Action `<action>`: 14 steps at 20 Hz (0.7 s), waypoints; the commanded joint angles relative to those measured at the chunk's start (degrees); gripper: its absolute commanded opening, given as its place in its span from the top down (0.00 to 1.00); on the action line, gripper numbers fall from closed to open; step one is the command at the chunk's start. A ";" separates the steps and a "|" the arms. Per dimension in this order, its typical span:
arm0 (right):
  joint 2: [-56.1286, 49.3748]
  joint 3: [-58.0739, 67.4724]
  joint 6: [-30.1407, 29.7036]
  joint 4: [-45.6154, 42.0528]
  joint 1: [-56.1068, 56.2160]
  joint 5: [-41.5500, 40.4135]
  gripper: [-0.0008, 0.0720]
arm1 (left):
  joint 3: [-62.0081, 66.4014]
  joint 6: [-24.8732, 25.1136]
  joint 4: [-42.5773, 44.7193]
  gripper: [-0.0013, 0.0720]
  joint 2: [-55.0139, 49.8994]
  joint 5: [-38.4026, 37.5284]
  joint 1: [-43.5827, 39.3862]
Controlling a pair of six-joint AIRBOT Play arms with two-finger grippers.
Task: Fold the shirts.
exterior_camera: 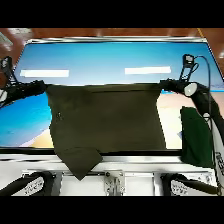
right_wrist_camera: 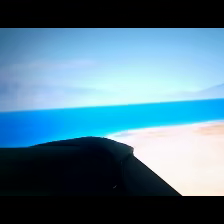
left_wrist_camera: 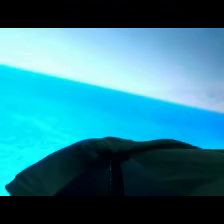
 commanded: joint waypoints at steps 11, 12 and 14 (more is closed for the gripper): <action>-9.94 -0.31 1.31 2.60 0.28 -5.25 0.90 | 0.48 5.22 -5.40 0.93 -16.81 3.58 -4.13; -9.01 -0.31 1.31 2.58 -0.72 -1.44 0.90 | 0.50 5.27 -3.17 0.93 -15.98 -1.68 -3.15; -7.39 -0.31 1.31 2.58 -2.97 9.35 0.90 | 0.48 2.54 2.38 0.93 -14.75 -13.38 -1.18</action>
